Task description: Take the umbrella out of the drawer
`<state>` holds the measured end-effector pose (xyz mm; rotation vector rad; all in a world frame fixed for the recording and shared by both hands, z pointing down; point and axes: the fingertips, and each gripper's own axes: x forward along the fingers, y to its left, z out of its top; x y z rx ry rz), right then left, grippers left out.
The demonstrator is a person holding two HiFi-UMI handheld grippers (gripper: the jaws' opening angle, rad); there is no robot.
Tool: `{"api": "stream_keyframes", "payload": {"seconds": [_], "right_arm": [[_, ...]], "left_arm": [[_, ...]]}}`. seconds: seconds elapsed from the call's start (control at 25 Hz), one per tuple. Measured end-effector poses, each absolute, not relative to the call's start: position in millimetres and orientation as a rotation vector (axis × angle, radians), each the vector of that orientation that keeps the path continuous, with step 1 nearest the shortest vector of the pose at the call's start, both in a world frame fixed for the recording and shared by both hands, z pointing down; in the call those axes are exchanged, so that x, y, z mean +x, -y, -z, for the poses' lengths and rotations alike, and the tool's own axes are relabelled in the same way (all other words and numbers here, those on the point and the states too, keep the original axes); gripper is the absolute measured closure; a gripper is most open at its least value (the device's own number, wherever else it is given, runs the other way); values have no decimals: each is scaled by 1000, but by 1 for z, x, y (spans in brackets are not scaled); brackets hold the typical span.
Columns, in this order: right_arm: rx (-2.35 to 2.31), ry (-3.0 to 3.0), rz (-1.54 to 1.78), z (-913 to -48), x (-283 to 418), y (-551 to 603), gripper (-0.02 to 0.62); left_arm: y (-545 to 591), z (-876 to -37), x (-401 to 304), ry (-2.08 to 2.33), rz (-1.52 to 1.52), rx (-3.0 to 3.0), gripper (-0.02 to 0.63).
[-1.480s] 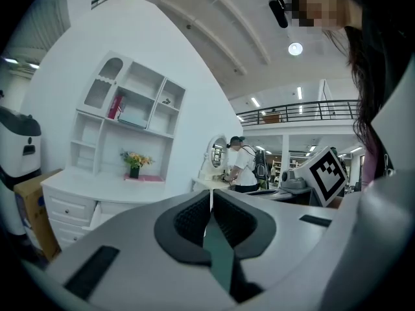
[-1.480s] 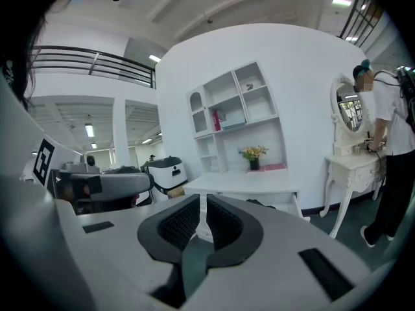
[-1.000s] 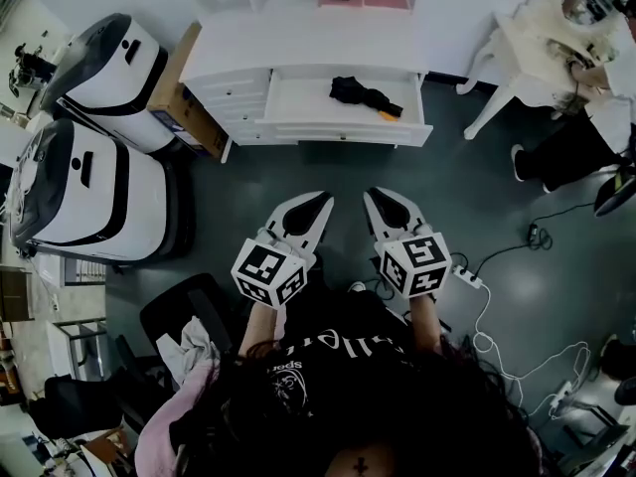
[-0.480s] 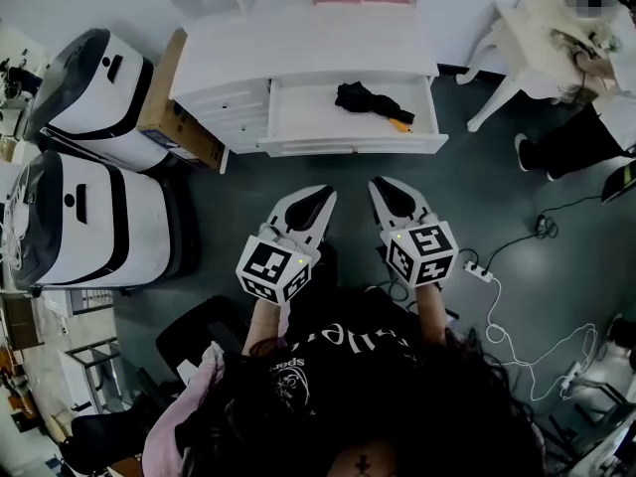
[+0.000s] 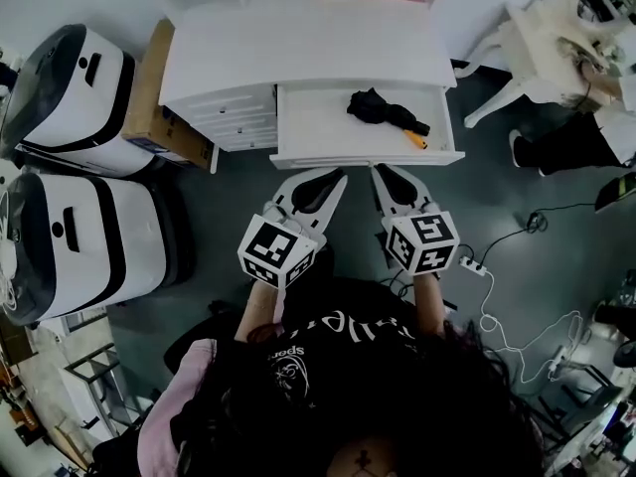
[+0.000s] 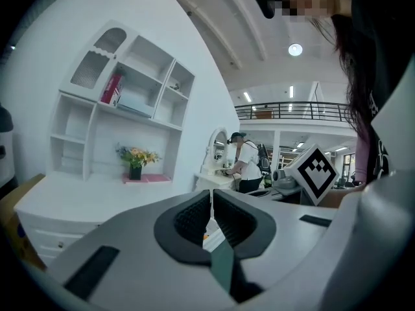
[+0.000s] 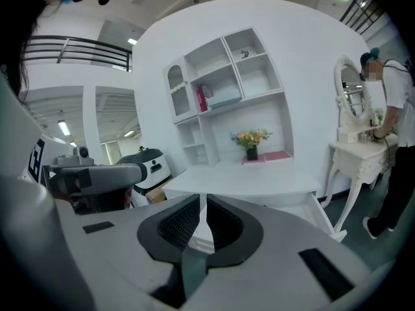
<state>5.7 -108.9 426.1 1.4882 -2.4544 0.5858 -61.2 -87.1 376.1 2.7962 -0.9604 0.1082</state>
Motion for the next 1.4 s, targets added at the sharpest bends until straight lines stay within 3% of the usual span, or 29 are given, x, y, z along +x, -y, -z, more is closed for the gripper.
{"api": "stream_keyframes", "payload": {"seconds": [0.52, 1.4], "right_arm": [[1653, 2330, -596, -436, -4, 182, 531], [1463, 2317, -602, -485, 76, 316, 531]], "left_arm": [[169, -389, -98, 838, -129, 2821, 580], [295, -413, -6, 880, -199, 2737, 580]]}}
